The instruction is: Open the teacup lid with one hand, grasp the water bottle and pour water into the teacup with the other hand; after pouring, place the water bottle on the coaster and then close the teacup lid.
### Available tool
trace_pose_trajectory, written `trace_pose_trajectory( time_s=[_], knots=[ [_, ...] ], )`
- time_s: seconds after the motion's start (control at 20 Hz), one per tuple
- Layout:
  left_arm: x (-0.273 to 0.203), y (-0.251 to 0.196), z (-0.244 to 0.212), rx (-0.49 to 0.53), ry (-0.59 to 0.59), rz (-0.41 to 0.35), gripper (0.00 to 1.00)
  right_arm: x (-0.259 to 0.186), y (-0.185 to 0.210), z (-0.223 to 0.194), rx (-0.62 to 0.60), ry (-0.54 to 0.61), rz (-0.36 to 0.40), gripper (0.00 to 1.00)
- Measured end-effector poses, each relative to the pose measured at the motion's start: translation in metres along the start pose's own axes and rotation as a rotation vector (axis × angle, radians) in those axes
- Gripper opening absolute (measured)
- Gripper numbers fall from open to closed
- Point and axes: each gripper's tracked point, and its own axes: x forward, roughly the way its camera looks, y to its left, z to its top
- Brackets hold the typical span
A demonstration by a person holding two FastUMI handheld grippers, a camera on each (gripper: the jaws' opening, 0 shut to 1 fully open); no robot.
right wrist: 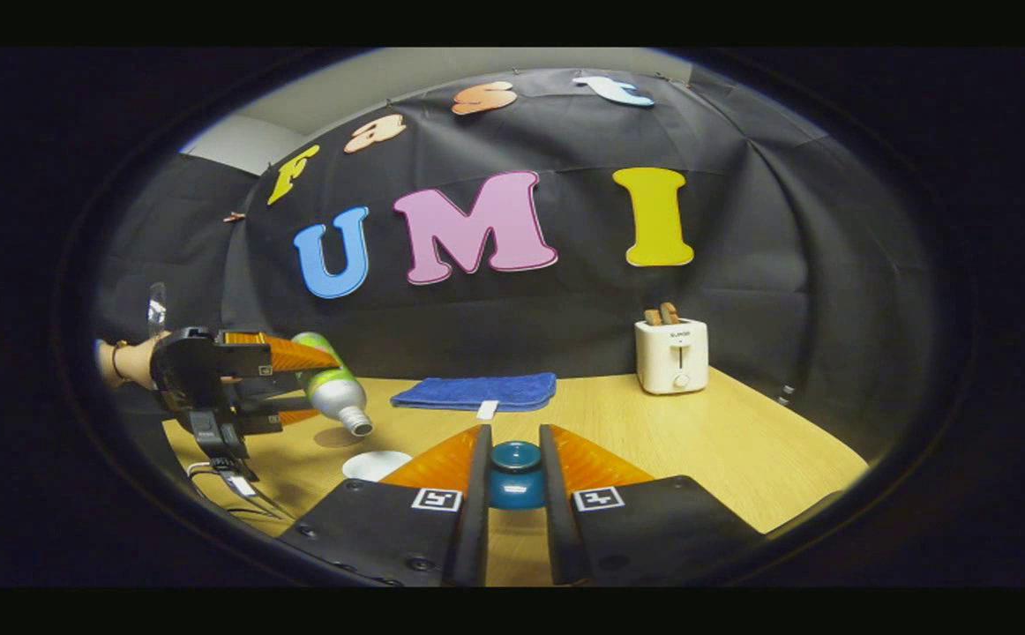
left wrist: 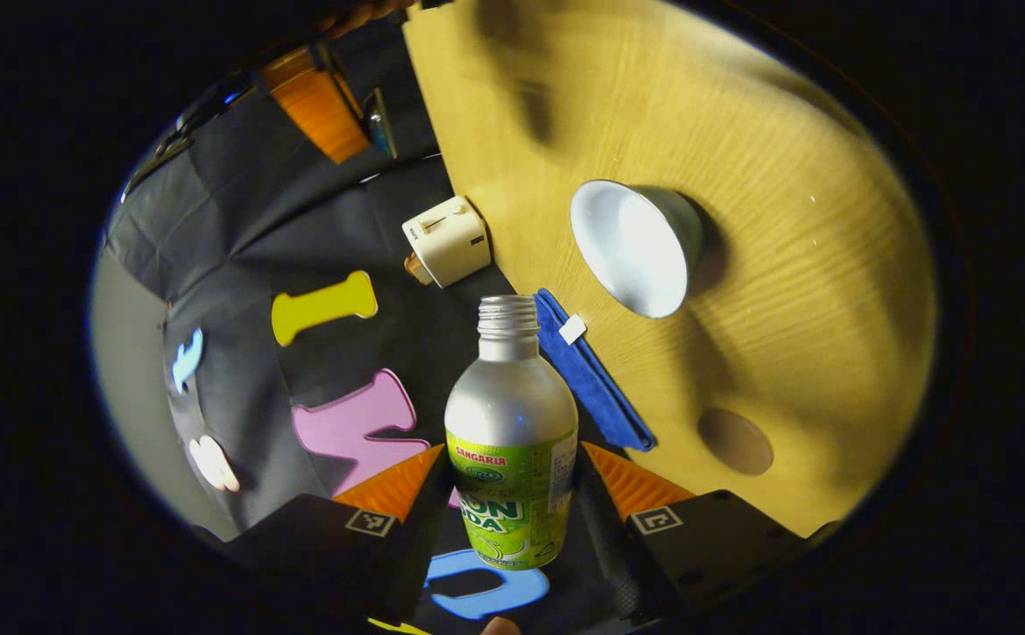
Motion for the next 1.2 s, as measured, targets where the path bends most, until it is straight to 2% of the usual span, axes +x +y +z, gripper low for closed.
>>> trace_pose_trajectory(
  time_s=[0.1, 0.25, 0.55, 0.7, 0.75, 0.8, 0.95, 1.2],
  knots=[
    [0.003, -0.012, 0.004, -0.23, -0.01, -0.041, 0.81, 0.0, -0.001, -0.001, -0.001, 0.002, -0.003, 0.31],
    [0.003, -0.021, 0.017, -0.562, -0.026, -0.064, 0.81, 0.001, -0.003, -0.002, -0.006, 0.006, -0.004, 0.31],
    [-0.005, 0.003, 0.037, -1.181, -0.138, -0.055, 0.8, 0.0, -0.005, -0.002, -0.005, 0.005, -0.012, 0.31],
    [-0.008, 0.025, 0.038, -1.529, -0.247, -0.032, 0.81, 0.0, -0.004, -0.003, -0.009, 0.007, -0.01, 0.31],
    [-0.01, 0.029, 0.035, -1.614, -0.277, -0.008, 0.8, 0.001, -0.004, -0.003, -0.009, 0.009, -0.009, 0.27],
    [-0.013, 0.032, 0.03, -1.671, -0.293, 0.024, 0.8, 0.001, -0.004, -0.003, -0.009, 0.009, -0.008, 0.31],
    [-0.023, 0.032, 0.024, -1.787, -0.268, 0.107, 0.8, 0.0, -0.002, -0.003, -0.008, 0.008, -0.006, 0.31],
    [-0.025, 0.011, 0.02, -1.966, -0.139, 0.107, 0.8, 0.001, 0.002, -0.004, -0.006, 0.011, -0.001, 0.31]
  ],
)
